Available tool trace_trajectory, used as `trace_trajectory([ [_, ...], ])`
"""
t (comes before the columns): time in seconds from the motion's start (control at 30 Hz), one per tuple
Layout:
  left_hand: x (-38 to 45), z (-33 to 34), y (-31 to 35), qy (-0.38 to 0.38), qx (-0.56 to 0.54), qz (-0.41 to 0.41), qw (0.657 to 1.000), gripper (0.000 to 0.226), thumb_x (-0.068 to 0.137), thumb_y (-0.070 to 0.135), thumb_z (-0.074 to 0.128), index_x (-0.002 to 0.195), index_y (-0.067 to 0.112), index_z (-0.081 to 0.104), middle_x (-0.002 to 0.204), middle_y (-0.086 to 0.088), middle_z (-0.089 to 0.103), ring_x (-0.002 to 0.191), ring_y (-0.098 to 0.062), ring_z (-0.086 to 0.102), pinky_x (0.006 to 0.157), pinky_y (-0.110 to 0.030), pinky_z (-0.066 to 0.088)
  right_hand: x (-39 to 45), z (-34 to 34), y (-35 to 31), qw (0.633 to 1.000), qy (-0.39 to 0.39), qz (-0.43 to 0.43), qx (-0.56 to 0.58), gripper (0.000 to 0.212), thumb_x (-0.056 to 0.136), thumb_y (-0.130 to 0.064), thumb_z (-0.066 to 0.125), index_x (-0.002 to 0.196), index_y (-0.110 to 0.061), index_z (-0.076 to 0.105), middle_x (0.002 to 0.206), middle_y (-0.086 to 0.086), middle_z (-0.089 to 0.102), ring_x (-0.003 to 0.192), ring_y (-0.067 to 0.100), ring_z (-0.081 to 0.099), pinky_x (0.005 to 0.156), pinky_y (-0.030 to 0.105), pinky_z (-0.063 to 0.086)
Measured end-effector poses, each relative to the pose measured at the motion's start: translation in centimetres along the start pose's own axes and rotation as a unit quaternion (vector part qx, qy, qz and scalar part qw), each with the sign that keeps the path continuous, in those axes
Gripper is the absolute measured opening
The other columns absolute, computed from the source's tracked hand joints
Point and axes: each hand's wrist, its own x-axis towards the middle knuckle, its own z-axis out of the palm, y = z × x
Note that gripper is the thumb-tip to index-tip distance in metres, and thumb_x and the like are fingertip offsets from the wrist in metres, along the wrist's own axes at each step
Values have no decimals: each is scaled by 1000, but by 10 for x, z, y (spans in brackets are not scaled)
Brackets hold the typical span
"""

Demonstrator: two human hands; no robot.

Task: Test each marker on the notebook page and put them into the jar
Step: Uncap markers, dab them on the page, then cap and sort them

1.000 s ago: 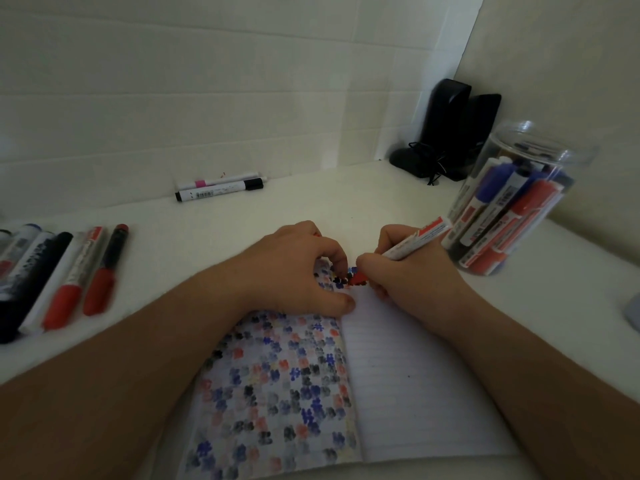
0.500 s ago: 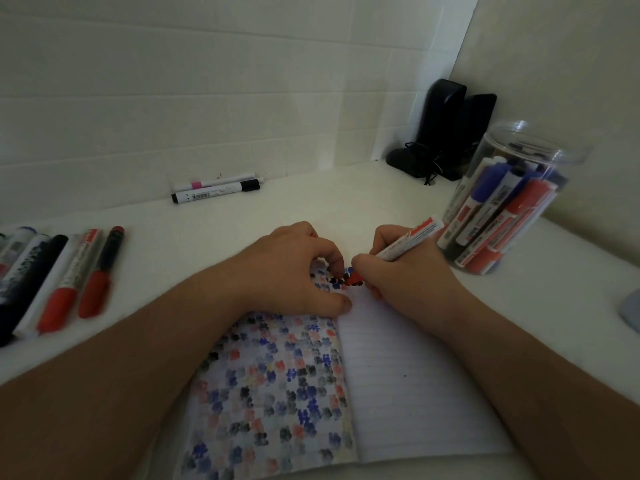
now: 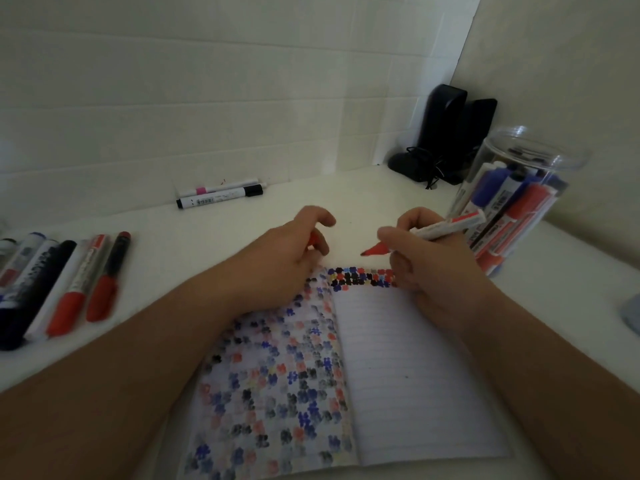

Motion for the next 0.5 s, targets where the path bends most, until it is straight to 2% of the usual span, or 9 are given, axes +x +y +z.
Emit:
trace_trajectory([
  [0.07,1,-3,-1,40,-22,1,999,37,104,14,49,129,37,35,113,24,65,95,6,60,78,-15,46,-2,-4,-6,997,-30,4,67,18,90,-14,73,83,-15,57,61,5,46,49,15,34,41,23,31],
  [0.13,1,-5,1,56,-47,-1,997,32,101,17,60,119,33,40,113,27,69,98,11,61,77,-12,46,-4,-4,-9,993,-52,13,104,11,93,-16,68,84,-16,61,67,6,49,55,15,40,44,22,34],
  [0.23,0,-5,5,64,-53,11,996,31,94,23,70,108,30,44,110,30,71,98,13,63,80,-9,48,-6,-3,-11,985,-64,39,158,19,100,-14,52,87,-14,65,71,6,55,59,15,48,47,21,41],
  [0.33,-2,-3,8,70,-52,20,996,32,92,25,72,106,30,44,108,29,71,98,12,64,82,-11,50,-6,-2,-9,981,-86,41,166,18,90,-17,50,87,-12,68,71,8,56,58,16,50,47,23,43],
  [0.4,-3,-3,11,74,-50,23,996,34,91,27,74,104,31,43,106,29,72,97,13,64,80,-8,48,-7,-1,-7,984,-85,45,152,21,92,-13,47,87,-11,67,70,9,56,57,17,49,46,23,42],
  [0.5,-4,-3,16,75,-38,20,996,37,88,31,77,101,34,43,89,38,66,93,21,59,75,1,43,-9,4,-7,987,-76,50,136,24,96,-8,40,90,-8,63,69,9,55,56,16,48,46,23,41],
])
